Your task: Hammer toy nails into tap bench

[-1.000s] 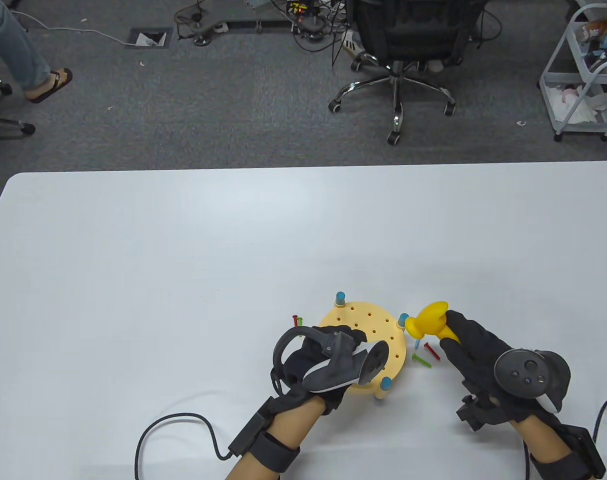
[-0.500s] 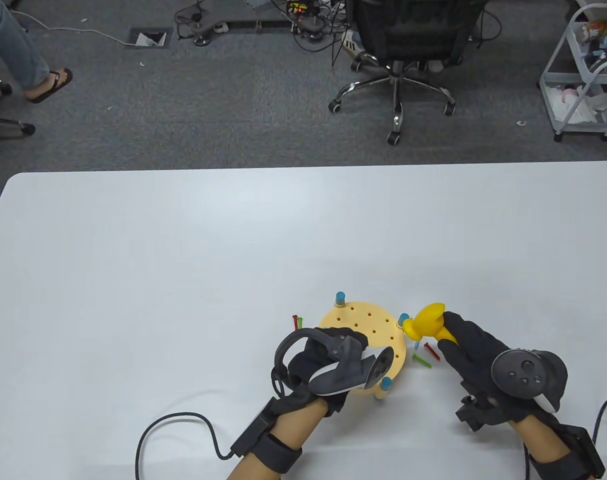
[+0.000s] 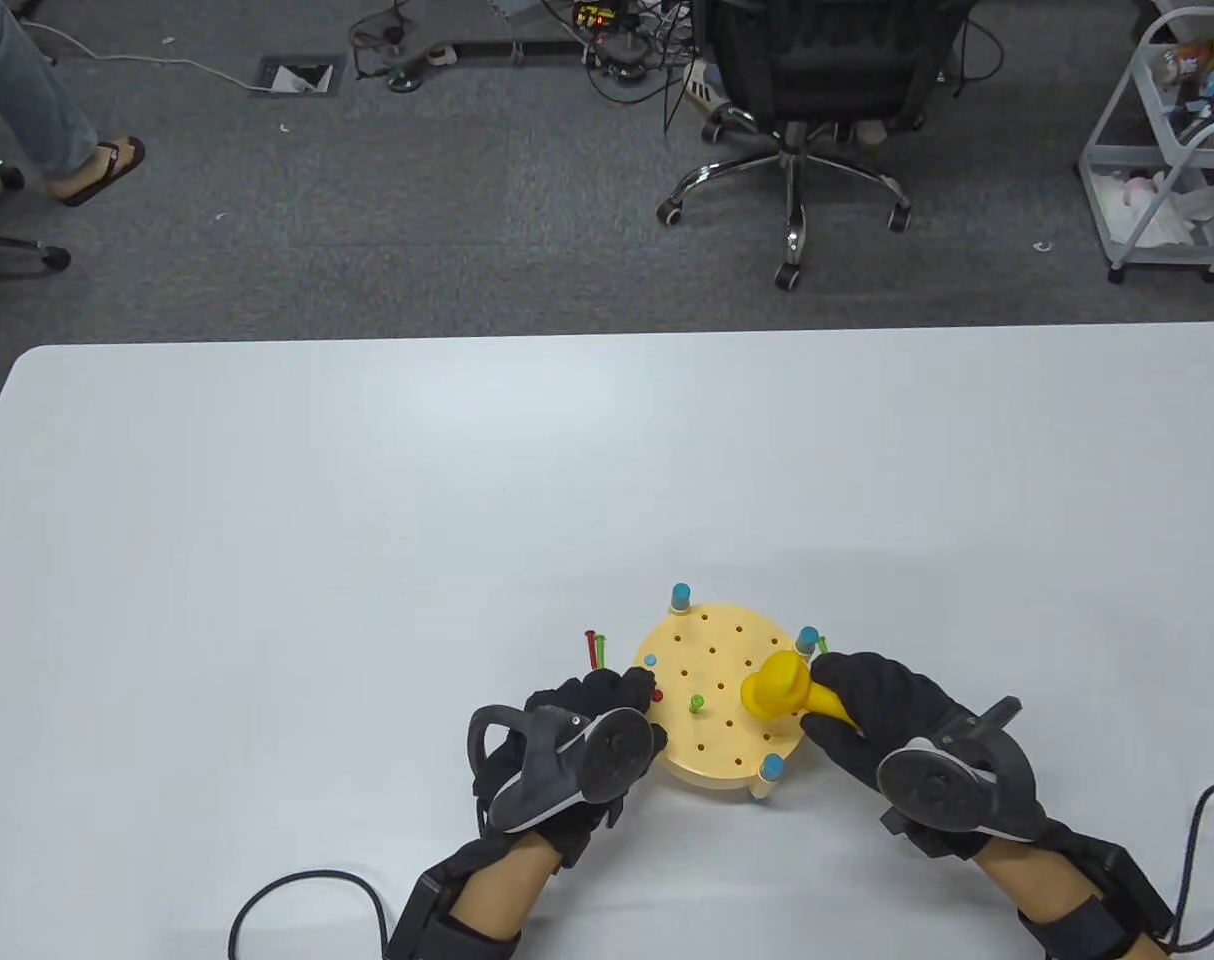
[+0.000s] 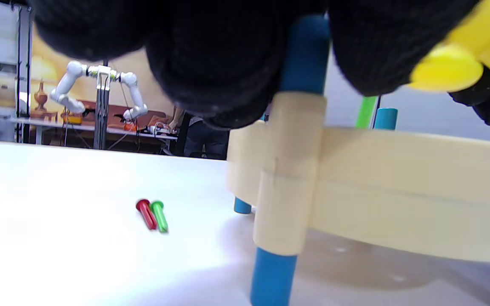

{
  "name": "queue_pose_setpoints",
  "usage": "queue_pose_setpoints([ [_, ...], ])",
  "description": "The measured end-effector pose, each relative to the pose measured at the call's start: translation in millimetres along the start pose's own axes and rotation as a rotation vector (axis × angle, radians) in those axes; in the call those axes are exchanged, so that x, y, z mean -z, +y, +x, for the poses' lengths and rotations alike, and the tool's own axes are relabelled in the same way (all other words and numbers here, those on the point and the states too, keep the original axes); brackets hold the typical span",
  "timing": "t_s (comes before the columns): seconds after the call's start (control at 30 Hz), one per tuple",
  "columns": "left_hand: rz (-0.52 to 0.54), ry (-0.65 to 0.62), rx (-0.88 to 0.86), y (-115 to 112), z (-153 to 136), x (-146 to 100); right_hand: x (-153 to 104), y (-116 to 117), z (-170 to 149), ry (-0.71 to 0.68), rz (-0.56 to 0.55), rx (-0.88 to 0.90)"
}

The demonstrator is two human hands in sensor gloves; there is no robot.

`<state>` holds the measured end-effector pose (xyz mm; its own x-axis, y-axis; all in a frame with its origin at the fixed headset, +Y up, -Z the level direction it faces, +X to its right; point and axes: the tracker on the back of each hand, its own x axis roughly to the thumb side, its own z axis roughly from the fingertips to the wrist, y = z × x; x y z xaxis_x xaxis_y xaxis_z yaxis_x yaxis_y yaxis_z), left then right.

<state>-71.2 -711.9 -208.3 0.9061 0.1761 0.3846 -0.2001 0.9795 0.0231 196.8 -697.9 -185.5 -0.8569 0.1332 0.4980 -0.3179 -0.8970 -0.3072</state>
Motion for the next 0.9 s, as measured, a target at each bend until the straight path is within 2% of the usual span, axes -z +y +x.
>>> queue_pose_setpoints([
  [0.1, -0.010, -0.012, -0.054, -4.7, -3.2, 2.6, 15.6, 0.6, 13.8, -0.056, 0.067, 0.004],
  [0.27, -0.006, -0.022, -0.037, -6.3, -2.2, 2.8, 26.8, -0.5, 27.1, -0.076, -0.051, 0.002],
  [0.33, -0.014, -0.020, -0.052, -7.1, -3.0, 2.8, 30.0, 11.0, 31.4, -0.113, 0.041, -0.045],
  [0.37, -0.016, -0.020, -0.063, -7.6, -3.8, 2.9, 30.0, 27.5, 35.3, -0.191, 0.263, -0.163],
  [0.4, -0.014, -0.021, -0.070, -8.3, -4.3, 2.6, 26.1, 22.0, 34.0, -0.149, 0.196, -0.218],
  [0.43, -0.014, -0.021, -0.071, -8.4, -4.4, 2.6, 29.1, 18.7, 34.5, -0.178, 0.102, -0.164],
  [0.47, -0.014, -0.022, -0.069, -8.5, -4.4, 2.7, 30.5, 14.8, 34.3, -0.152, 0.078, -0.173],
  [0.53, -0.015, -0.024, -0.067, -8.6, -4.5, 3.0, 29.6, 8.1, 32.9, -0.104, -0.040, -0.097],
  [0.57, -0.016, -0.025, -0.071, -8.8, -4.7, 3.0, 32.2, 15.3, 35.1, -0.151, 0.086, -0.087],
  [0.6, -0.017, -0.025, -0.074, -8.9, -4.8, 3.0, 35.1, 26.8, 39.2, -0.201, 0.305, -0.175],
  [0.63, -0.017, -0.026, -0.074, -9.0, -4.8, 3.1, 28.9, 21.0, 37.9, -0.154, 0.272, -0.234],
  [0.67, -0.018, -0.027, -0.072, -8.8, -4.8, 3.2, 33.4, 15.2, 40.6, -0.204, 0.128, -0.167],
  [0.7, -0.019, -0.027, -0.072, -8.9, -4.8, 3.3, 34.8, 11.5, 40.3, -0.176, 0.108, -0.184],
  [0.73, -0.017, -0.028, -0.073, -9.1, -4.9, 3.3, 32.4, 5.1, 39.2, -0.145, -0.017, -0.149],
  [0.77, -0.017, -0.029, -0.075, -9.2, -5.0, 3.3, 35.4, 10.6, 40.5, -0.164, 0.013, -0.095],
  [0.8, -0.017, -0.028, -0.075, -9.2, -4.9, 3.3, 36.7, 20.7, 43.0, -0.209, 0.171, -0.118],
  [0.83, -0.018, -0.028, -0.072, -9.1, -4.7, 3.5, 33.9, 23.6, 46.8, -0.126, 0.362, -0.317],
  [0.87, -0.019, -0.029, -0.073, -8.8, -4.7, 3.5, 36.8, 17.2, 47.3, -0.202, 0.200, -0.231],
  [0.9, -0.019, -0.028, -0.074, -8.9, -4.7, 3.6, 37.8, 15.7, 48.3, -0.219, 0.153, -0.223],
])
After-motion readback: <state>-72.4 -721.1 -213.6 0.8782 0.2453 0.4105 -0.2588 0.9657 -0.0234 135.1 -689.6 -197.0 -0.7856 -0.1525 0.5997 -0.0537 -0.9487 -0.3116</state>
